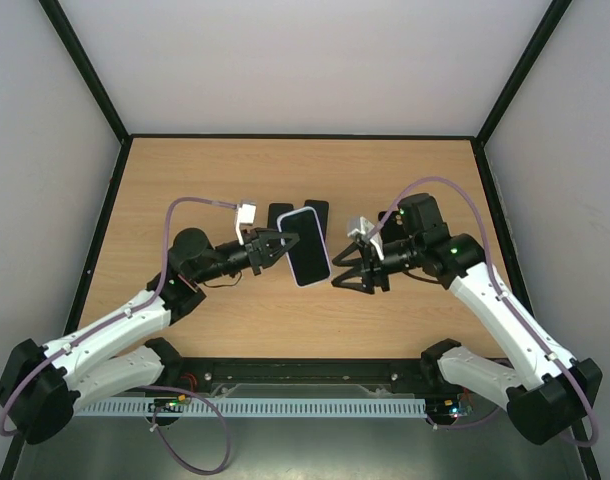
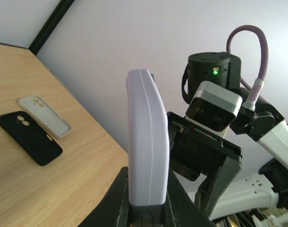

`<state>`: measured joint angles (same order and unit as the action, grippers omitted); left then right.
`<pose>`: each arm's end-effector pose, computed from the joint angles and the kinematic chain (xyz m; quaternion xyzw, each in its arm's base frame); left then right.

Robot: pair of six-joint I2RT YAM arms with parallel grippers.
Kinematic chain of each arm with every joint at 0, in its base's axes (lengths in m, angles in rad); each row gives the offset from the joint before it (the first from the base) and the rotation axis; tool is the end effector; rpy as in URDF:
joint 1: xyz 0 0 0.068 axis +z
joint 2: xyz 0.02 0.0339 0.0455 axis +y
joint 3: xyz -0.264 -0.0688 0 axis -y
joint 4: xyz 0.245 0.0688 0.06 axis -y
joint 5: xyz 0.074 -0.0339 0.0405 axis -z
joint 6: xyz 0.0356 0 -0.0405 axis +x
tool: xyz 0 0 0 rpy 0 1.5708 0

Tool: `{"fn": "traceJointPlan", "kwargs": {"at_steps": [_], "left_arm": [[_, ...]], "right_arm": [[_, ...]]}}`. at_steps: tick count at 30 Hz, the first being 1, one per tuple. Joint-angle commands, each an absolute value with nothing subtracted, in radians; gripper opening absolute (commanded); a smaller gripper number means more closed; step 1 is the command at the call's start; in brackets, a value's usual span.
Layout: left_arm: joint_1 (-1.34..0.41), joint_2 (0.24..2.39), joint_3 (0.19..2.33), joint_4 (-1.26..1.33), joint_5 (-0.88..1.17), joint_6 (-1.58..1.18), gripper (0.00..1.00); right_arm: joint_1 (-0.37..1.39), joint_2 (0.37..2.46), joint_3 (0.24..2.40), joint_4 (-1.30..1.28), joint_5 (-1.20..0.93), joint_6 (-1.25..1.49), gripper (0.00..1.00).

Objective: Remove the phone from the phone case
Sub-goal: Pick up the phone at the center of the board, then remove the phone case from the phone.

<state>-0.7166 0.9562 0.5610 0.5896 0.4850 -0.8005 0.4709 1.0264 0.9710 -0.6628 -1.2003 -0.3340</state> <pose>0.1554 -0.1573 0.3106 0.1595 0.6238 -0.6265 0.4393 0.1602 0.1188 0.3285 -0.5092 0.5999 0.5364 0.3053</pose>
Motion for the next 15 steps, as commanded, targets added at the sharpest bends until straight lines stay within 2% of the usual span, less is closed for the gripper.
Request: {"fn": "traceJointPlan", "kwargs": {"at_steps": [1,12,15], "left_arm": [[-0.704,0.944,0.595,0.654,0.631,-0.786,0.02],[-0.706,0.998,0.607,0.734,0.717,-0.819,0.02],[-0.704,1.024,0.61,0.775,0.732,-0.852,0.02]], "right_arm": [[0.48,1.002,0.997,-0.892,-1.178,-0.678,0.55],[0.541,0.982,0.958,-0.845,-1.174,-0.664,0.42],[0.563,0.976,0.957,-0.822,-1.173,-0.653,0.34]]}}
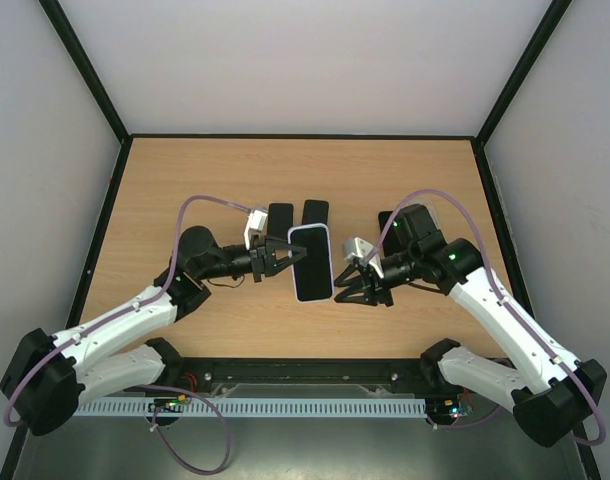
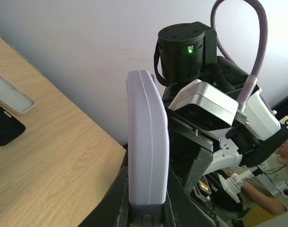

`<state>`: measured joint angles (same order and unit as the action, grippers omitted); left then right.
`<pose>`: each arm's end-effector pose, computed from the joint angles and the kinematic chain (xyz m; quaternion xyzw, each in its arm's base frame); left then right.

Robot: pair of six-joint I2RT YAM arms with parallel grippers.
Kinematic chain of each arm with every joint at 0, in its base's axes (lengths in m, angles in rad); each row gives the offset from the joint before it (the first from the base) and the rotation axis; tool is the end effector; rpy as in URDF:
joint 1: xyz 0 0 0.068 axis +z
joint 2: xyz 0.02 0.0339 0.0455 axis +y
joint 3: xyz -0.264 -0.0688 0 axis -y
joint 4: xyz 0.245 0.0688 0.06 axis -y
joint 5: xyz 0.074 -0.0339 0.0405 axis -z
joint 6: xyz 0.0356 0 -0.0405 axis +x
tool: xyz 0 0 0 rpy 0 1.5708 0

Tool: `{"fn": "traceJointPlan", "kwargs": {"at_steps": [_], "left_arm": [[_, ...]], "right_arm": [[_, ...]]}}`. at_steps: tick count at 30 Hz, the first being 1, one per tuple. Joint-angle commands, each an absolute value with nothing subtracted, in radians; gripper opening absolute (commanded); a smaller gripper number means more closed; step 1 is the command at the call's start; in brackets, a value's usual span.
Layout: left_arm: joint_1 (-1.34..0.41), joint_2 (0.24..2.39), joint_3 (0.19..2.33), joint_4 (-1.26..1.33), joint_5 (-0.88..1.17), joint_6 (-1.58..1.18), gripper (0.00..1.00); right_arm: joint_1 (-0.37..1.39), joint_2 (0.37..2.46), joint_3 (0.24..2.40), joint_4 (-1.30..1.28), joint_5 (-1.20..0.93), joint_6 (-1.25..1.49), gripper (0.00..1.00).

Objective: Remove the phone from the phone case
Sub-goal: Remove the phone case from the phone.

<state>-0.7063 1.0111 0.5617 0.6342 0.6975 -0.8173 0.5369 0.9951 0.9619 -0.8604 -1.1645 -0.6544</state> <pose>0.1572 -0.1642 0.3034 0.2292 0.6140 -0.6570 0.3725 0.1365 0.1193 0.3181 -0.5932 0.5497 0.5015 0.3074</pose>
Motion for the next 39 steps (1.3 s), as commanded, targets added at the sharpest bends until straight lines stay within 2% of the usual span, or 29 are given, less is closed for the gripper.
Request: {"fn": "traceJointPlan", "kwargs": {"at_steps": [1,8,15,27,32,39], "left_arm": [[-0.705,1.028,0.61,0.783,0.736,-0.857,0.03],[-0.708,1.054,0.606,0.841,0.776,-0.898,0.03],[-0.712,1.073,0.6,0.887,0.804,-0.948,0.02],[-0.767,1.088,0.634,0.908,0.875,-0.991,0.02],[-0.768,1.088,0.633,0.912,0.876,-1.002,0.03],[-0.769,1.089,0.623,0.905,0.859,-1.002,0.02]], "right_arm": [[0.566,0.976,0.957,-0.82,-1.17,-0.655,0.32],[0.575,0.97,0.946,-0.82,-1.132,-0.699,0.25],[0.578,0.963,0.943,-0.843,-1.098,-0.768,0.12],[0.578,0.968,0.935,-0.809,-0.99,-0.843,0.06],[0.578,0.961,0.928,-0.733,-0.962,-0.752,0.04],[0.577,0.927,0.904,-0.536,-0.927,-0.453,0.03]]}}
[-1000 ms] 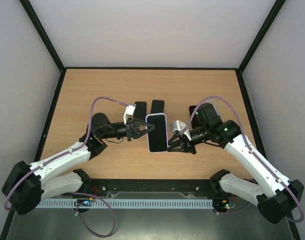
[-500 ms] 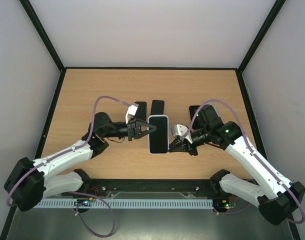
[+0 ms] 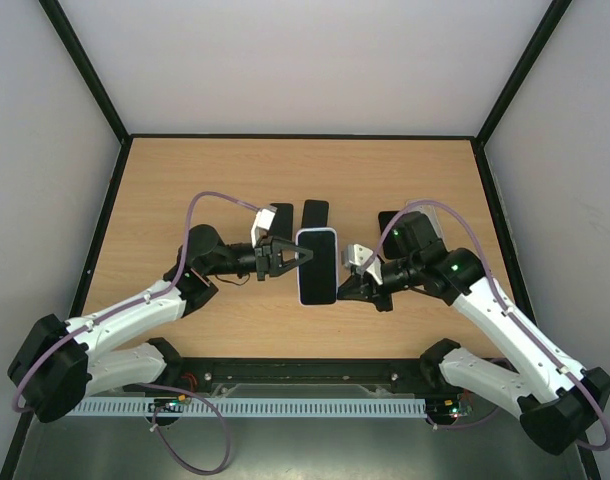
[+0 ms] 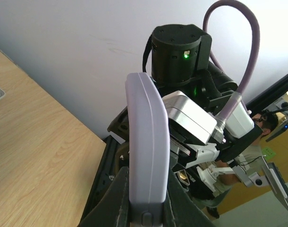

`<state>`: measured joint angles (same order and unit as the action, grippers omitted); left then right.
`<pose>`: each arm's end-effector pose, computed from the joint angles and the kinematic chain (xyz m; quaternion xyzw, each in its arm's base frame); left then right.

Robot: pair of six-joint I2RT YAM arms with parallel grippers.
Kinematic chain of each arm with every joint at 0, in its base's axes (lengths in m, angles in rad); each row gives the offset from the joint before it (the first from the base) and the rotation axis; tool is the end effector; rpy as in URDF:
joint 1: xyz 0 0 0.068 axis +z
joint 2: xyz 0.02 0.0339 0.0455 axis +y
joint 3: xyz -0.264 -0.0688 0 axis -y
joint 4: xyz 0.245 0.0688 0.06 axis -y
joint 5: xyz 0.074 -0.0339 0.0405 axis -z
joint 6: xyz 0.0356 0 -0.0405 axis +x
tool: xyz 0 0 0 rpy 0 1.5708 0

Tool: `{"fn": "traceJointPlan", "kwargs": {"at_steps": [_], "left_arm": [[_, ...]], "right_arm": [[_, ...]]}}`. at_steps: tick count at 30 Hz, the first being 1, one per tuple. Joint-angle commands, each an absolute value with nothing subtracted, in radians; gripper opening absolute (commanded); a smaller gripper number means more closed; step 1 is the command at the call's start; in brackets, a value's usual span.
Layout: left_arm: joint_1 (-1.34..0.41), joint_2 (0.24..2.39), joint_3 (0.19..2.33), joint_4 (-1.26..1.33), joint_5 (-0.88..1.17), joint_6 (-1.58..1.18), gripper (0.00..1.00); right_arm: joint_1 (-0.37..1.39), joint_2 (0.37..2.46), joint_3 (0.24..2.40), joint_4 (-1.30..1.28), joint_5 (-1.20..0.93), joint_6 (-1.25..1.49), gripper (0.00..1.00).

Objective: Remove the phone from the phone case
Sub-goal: Remove the phone case from the phone.

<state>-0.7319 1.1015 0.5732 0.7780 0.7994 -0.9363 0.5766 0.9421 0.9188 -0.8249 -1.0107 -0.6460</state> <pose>0.1601 -0.1782 0.3017 0.2480 0.5936 -0.6992 0.3119 0.1282 0.1193 0.3116 -0.6099 0.5721 0.4419 0.3248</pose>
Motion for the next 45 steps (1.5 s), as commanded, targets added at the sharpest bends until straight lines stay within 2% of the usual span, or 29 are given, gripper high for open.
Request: {"fn": "traceJointPlan", "kwargs": {"at_steps": [1,6,8,17,20,24,28,32,36,39,43,45], "left_arm": [[-0.769,1.09,0.624,0.907,0.858,-1.002,0.02],[-0.768,1.094,0.624,0.91,0.855,-1.002,0.02],[-0.769,1.1,0.622,0.911,0.852,-1.002,0.02],[-0.784,1.126,0.607,0.91,0.833,-0.967,0.02],[-0.784,1.131,0.597,0.889,0.817,-0.944,0.02],[-0.785,1.164,0.58,0.885,0.806,-0.924,0.02],[-0.801,1.226,0.557,0.941,0.784,-0.932,0.02],[-0.831,1.318,0.56,1.023,0.786,-0.958,0.02],[-0.837,1.374,0.544,1.12,0.755,-1.009,0.02],[-0.835,1.392,0.546,1.137,0.726,-1.018,0.02],[-0.809,1.372,0.541,1.108,0.684,-1.018,0.02],[-0.781,1.349,0.53,1.094,0.659,-1.023,0.03]], "right_arm": [[0.577,0.924,0.9,-0.507,-0.91,-0.41,0.03],[0.564,0.925,0.921,-0.433,-0.867,-0.266,0.09],[0.554,0.921,0.929,-0.407,-0.869,-0.21,0.14],[0.518,0.942,0.974,-0.35,-1.015,-0.017,0.45],[0.51,0.947,0.983,-0.327,-1.093,0.034,0.53],[0.504,0.941,0.983,-0.251,-1.163,0.134,0.6],[0.505,0.947,0.992,-0.236,-1.083,0.182,0.62],[0.504,0.965,0.987,-0.214,-1.184,0.207,0.65],[0.505,0.963,0.983,-0.199,-1.249,0.225,0.65],[0.505,0.946,0.981,-0.213,-1.267,0.221,0.6],[0.505,0.923,0.975,-0.249,-1.296,0.222,0.37],[0.503,0.911,0.972,-0.272,-1.293,0.224,0.28]]}}
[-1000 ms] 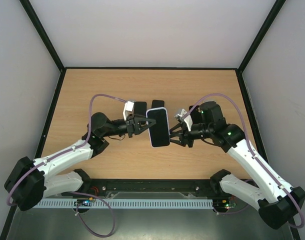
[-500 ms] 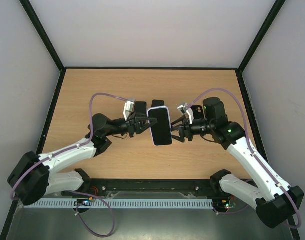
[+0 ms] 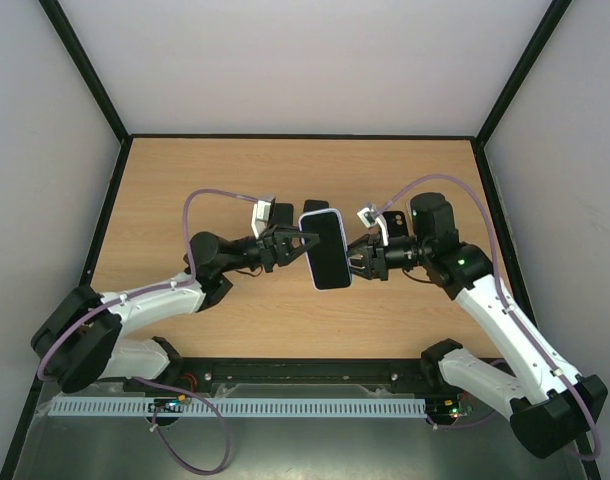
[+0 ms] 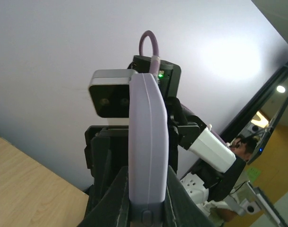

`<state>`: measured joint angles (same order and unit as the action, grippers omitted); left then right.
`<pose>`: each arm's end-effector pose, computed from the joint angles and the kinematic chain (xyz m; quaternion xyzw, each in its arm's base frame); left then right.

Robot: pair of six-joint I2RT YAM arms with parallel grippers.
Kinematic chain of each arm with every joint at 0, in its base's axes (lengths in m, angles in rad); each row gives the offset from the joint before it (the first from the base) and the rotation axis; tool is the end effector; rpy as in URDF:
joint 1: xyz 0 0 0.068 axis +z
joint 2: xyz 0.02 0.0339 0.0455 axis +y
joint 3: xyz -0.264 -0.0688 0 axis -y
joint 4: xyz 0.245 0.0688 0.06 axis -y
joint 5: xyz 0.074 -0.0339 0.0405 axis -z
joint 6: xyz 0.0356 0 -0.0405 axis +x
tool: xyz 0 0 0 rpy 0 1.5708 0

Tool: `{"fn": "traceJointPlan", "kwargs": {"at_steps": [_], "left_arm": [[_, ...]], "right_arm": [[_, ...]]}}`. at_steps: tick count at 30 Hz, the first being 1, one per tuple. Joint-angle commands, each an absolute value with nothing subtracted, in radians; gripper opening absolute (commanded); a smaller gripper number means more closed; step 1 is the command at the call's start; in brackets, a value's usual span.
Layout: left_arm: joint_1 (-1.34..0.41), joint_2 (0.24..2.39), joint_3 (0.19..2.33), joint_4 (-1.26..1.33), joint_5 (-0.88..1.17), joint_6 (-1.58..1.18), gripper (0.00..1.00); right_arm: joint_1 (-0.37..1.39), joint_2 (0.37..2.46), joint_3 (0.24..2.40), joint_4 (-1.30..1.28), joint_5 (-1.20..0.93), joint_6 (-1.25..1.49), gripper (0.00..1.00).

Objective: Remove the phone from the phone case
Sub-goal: Remove the phone case from the phone.

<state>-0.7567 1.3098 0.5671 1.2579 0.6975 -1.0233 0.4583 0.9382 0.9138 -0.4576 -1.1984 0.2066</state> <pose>0.1741 -0.1959 0.2970 0.2297 0.5084 -0.7392 0.3773 0.1533 0.1126 0.3401 -0.3784 0.6642 0.5956 0.2468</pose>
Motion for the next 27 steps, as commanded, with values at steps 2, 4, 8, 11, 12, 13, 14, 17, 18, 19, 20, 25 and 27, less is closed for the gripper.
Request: {"fn": "traceJointPlan", "kwargs": {"at_steps": [2,4,8,11,12,13,14,17,18,19,20,25,27], "left_arm": [[-0.752,1.321,0.519,1.054,0.627,-1.023,0.02],[-0.725,1.299,0.51,1.006,0.588,-1.015,0.02],[-0.693,1.292,0.495,0.972,0.547,-1.027,0.04],[-0.688,1.308,0.497,0.966,0.534,-1.043,0.2],[-0.684,1.311,0.495,0.964,0.527,-1.05,0.25],[-0.68,1.312,0.493,0.962,0.521,-1.054,0.3],[-0.676,1.31,0.49,0.959,0.513,-1.056,0.32],[-0.661,1.296,0.489,0.907,0.476,-1.069,0.41],[-0.657,1.288,0.49,0.88,0.463,-1.068,0.46],[-0.654,1.282,0.491,0.852,0.447,-1.063,0.5],[-0.652,1.272,0.496,0.816,0.43,-1.054,0.53],[-0.652,1.218,0.508,0.676,0.343,-0.999,0.62],[-0.656,1.197,0.51,0.631,0.314,-0.975,0.63]], "right_arm": [[0.503,0.904,0.967,-0.291,-1.287,0.231,0.21],[0.502,0.9,0.95,-0.285,-1.279,0.26,0.11],[0.498,0.889,0.849,-0.215,-1.212,0.36,0.02],[0.48,0.873,0.722,-0.083,-1.175,0.482,0.02],[0.474,0.868,0.685,-0.05,-1.163,0.517,0.02],[0.469,0.867,0.656,-0.029,-1.15,0.545,0.02],[0.466,0.867,0.635,-0.019,-1.139,0.561,0.02],[0.464,0.876,0.597,-0.021,-1.099,0.569,0.02],[0.463,0.879,0.586,-0.024,-1.088,0.567,0.02],[0.463,0.882,0.574,-0.026,-1.071,0.566,0.02],[0.463,0.883,0.564,-0.029,-1.054,0.567,0.02],[0.461,0.89,0.535,-0.032,-1.0,0.575,0.02],[0.459,0.893,0.537,-0.051,-0.965,0.573,0.02]]}}
